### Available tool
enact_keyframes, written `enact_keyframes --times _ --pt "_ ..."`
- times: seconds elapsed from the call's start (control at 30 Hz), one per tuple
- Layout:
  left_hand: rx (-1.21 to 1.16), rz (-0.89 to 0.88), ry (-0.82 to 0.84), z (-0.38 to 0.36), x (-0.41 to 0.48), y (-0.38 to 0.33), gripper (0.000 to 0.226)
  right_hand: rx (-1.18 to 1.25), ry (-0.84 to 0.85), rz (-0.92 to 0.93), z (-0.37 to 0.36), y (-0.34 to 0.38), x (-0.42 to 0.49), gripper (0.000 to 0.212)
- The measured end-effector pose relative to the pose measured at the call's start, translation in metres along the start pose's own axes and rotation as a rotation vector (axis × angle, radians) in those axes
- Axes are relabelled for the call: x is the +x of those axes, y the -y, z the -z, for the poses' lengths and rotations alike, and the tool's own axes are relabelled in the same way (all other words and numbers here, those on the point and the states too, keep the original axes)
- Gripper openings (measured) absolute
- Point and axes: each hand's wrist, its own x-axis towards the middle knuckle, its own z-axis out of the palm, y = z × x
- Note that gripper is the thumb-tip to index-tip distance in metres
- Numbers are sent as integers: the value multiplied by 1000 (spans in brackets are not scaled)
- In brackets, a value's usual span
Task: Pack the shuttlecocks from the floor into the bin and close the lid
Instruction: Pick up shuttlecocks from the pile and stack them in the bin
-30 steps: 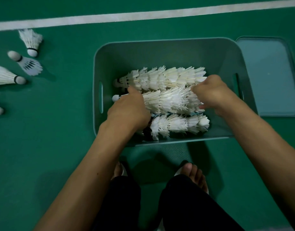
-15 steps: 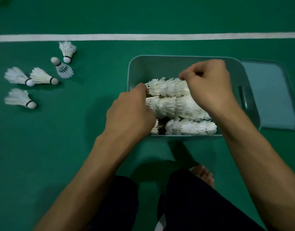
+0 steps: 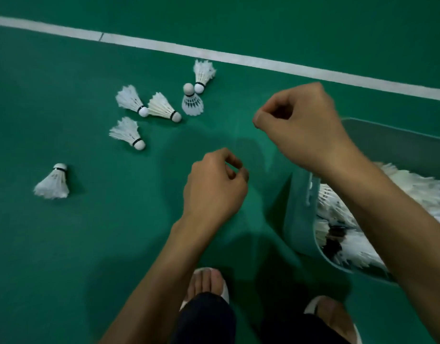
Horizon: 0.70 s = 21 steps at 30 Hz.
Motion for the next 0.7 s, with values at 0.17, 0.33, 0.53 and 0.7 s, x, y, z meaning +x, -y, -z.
enact_keyframes --times 0.17,0.33,0.53,0.7 --pt "-14 337 -264 17 62 71 44 -241 339 -15 -59 16 65 18" --pt "-68 681 -514 44 116 127 83 -325 308 -67 -119 32 139 24" --pt "-265 719 -652 49 149 143 43 -372 396 -32 -170 26 195 45" --pt "-770 606 -539 33 151 110 44 -371 315 -37 -187 10 200 33"
